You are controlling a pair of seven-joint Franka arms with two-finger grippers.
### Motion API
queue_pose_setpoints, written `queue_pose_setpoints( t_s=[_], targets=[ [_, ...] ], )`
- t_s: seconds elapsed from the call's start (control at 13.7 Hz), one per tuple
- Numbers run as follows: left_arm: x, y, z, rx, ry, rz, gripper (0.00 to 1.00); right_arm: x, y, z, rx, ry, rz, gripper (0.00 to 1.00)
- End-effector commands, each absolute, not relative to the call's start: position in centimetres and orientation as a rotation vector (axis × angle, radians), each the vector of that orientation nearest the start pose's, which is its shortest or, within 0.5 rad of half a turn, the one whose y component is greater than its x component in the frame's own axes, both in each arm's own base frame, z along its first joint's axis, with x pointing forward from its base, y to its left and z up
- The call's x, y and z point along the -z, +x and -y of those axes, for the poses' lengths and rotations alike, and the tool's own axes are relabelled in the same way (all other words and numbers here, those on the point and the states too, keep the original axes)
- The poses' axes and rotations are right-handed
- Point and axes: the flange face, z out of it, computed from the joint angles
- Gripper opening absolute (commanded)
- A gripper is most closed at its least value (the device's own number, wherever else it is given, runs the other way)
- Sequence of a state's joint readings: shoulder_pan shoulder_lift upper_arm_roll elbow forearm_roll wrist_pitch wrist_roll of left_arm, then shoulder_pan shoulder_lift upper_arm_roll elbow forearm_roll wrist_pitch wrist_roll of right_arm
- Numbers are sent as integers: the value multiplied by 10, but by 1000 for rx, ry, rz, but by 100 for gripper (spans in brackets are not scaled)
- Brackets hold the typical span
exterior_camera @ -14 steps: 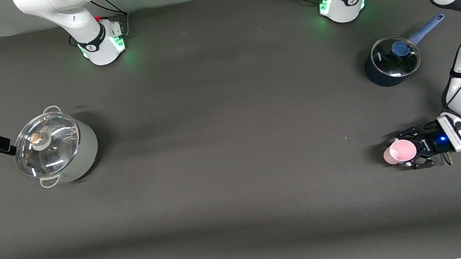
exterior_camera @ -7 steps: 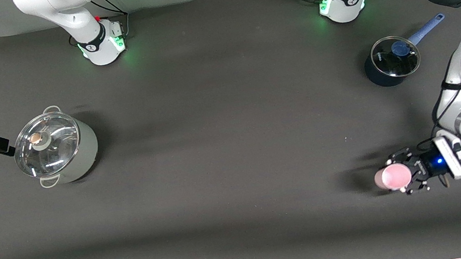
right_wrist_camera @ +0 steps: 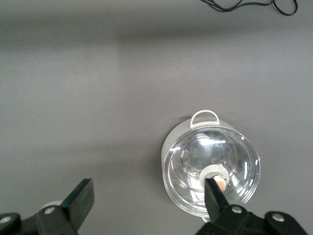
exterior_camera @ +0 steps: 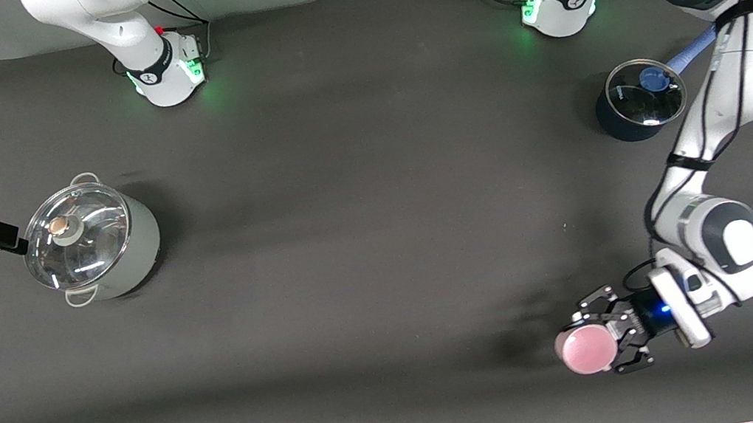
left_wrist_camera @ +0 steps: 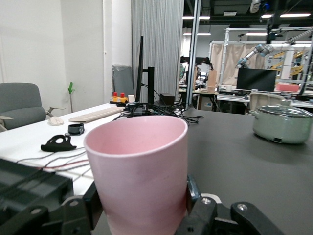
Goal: Transfer pink cup from left to right arm
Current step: 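Carry the pink cup with the left gripper toward the right gripper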
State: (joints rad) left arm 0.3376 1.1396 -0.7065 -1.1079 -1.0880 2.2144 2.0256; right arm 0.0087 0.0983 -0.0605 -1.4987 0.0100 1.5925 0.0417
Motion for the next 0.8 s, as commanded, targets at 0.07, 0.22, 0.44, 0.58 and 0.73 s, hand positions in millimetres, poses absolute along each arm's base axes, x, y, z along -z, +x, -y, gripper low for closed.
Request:
queue_pose_setpoints(
  t_s=[0.07,0.22,0.44,0.58,0.73],
  targets=[
    [-303,791,158,-1419,1574,1060,0,-616,591,26,34,-3120,-134,100],
    [-330,785,195,-1470,1620,1054,0,-616,591,26,36,-3116,-143,100],
    [-352,761,277,-1528,1749,1014,0,-610,596,6,19,-3099,-110,100],
    [-367,733,335,-1546,1814,974,0,-611,603,-12,29,-3099,-57,100],
    [-373,699,385,-1537,1918,920,0,-609,605,-18,27,-3098,-50,100]
  ],
)
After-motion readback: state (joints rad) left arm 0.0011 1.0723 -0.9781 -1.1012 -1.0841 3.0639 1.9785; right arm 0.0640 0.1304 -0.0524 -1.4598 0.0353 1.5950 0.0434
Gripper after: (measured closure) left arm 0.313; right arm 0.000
